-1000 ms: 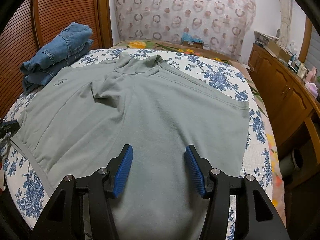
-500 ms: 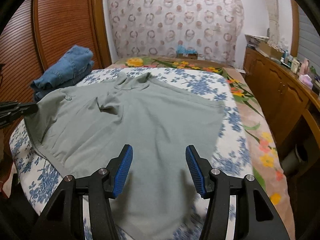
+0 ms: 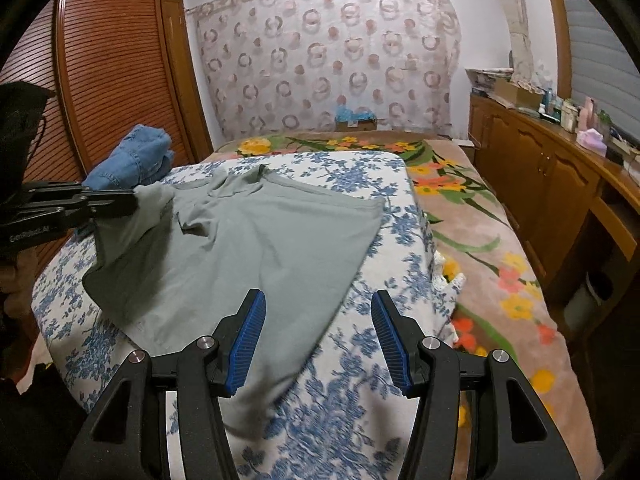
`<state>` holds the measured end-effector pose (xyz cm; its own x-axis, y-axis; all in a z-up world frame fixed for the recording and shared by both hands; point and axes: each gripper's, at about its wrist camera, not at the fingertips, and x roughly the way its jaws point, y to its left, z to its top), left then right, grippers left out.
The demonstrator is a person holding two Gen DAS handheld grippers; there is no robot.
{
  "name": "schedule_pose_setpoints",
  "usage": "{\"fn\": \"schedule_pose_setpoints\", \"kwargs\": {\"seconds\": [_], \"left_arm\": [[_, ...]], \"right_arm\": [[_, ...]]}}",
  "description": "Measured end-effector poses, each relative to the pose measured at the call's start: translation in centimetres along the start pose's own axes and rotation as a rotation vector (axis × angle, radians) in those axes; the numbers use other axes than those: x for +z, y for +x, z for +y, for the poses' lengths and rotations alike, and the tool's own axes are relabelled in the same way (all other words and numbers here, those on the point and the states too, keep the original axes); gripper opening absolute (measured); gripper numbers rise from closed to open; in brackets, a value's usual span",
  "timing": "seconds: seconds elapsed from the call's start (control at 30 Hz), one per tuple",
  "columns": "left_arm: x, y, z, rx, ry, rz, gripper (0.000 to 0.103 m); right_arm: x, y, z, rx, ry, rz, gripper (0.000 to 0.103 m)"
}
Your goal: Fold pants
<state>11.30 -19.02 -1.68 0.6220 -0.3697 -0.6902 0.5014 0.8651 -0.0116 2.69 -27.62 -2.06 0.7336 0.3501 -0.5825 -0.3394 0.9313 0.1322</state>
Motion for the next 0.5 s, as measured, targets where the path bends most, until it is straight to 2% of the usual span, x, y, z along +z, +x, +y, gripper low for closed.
{"fn": "schedule_pose_setpoints", "kwargs": {"seconds": [0.23, 0.37, 0.43, 0.5], "left_arm": [[1.4, 0.5, -2.1, -0.047, 0.004, -0.003, 0.002], [1.4, 0.5, -2.0, -0.014, 0.008, -0.007, 0.002], [1.3, 0.2, -1.8, 0.014, 0.016, -0.014, 0.016], [0.9, -0.2, -1.3, 0.033, 0.018, -0.028, 0.048]], "right_arm": [[-0.5, -0.7, -0.8, -0.007, 0.012, -0.014, 0.057], [-0.7, -0.8, -0.2, -0.005, 0.007, -0.013, 0.057], [-0.7, -1.0, 0.3, -0.003, -0.003, -0.012, 0.057], [-0.4, -0.9, 0.7, 0.0, -0.015, -0.013, 0.057]]}}
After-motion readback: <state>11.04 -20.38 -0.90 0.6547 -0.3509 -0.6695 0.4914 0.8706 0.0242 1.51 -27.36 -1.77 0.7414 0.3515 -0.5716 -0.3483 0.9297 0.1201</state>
